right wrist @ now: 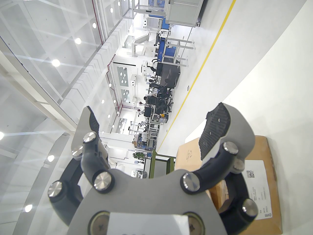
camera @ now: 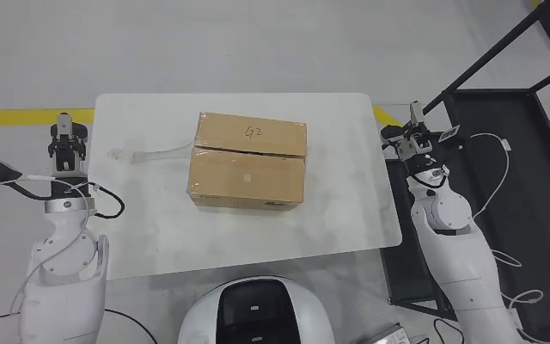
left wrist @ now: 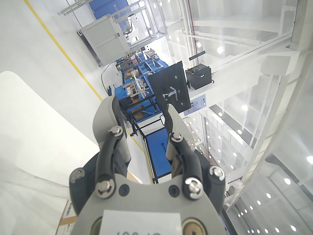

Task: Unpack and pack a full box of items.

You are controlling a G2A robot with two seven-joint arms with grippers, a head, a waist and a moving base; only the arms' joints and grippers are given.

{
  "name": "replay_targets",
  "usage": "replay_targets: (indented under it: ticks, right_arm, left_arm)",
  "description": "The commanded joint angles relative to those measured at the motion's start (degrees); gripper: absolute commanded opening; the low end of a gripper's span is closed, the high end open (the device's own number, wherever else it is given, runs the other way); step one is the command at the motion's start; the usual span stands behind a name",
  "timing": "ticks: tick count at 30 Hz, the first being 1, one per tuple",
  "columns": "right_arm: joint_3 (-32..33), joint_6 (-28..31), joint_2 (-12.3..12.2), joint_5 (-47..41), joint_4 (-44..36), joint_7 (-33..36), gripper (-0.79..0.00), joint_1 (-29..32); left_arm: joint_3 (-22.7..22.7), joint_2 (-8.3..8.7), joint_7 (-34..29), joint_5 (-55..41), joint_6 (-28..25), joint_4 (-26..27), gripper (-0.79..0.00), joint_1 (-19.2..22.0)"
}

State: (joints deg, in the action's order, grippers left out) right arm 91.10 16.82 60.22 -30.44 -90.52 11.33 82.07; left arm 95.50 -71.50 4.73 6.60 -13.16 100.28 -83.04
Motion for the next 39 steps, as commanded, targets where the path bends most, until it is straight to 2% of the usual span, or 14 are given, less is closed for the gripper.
replay_targets:
  ticks: [1,3,4,5,8,12,17,21,31,33,35,39]
  right_arm:
    - [0.0,0.0,0.0,0.0,0.0,0.0,0.0,0.0]
    - [0.0,0.0,0.0,0.0,0.0,0.0,-0.001,0.0]
    - [0.01,-0.24,-0.01,0.21,0.25,0.05,0.0,0.08]
    - [-0.01,-0.97,-0.02,1.02,0.43,0.42,0.0,-0.02]
    - [-0.55,-2.88,-0.36,3.17,-0.1,8.43,0.0,-0.57]
    - [-1.22,-2.81,-1.06,5.27,-1.38,24.02,0.0,0.26]
    - [-3.13,-5.85,-1.37,0.93,-2.86,38.12,0.0,1.21]
    - [-5.24,-5.57,-1.19,3.7,-1.32,37.77,0.0,-1.09]
    - [-5.24,-5.57,-1.19,3.7,-1.32,37.77,0.0,-1.09]
    - [-5.55,-5.8,-1.08,4.8,-0.7,35.37,0.0,-1.04]
    - [-7.44,-1.65,-0.98,11.14,-0.49,34.21,0.0,-1.5]
    - [-10.14,1.85,-0.71,15.22,4.02,35.58,0.0,-5.36]
  left_arm:
    - [0.0,0.0,0.0,0.0,0.0,0.0,-0.444,0.0]
    - [0.0,0.0,0.0,0.0,0.0,0.0,-0.444,0.0]
    - [0.0,0.0,0.0,0.0,0.0,0.0,0.0,0.0]
    - [0.0,0.0,0.0,0.0,0.0,0.0,0.0,0.0]
    - [0.0,0.0,0.0,0.0,0.0,0.0,0.0,0.0]
    - [0.0,0.0,0.0,0.0,0.0,0.0,0.0,0.0]
    - [0.0,0.0,0.0,0.0,0.0,0.0,0.0,0.0]
    - [0.0,0.0,0.0,0.0,0.0,0.0,0.0,0.0]
    - [0.0,0.0,0.0,0.0,0.0,0.0,0.0,0.0]
    - [0.0,0.0,0.0,0.0,0.0,0.0,0.0,0.0]
    - [0.0,0.0,0.0,0.0,0.0,0.0,0.0,0.0]
    - [0.0,0.0,0.0,0.0,0.0,0.0,0.0,0.0]
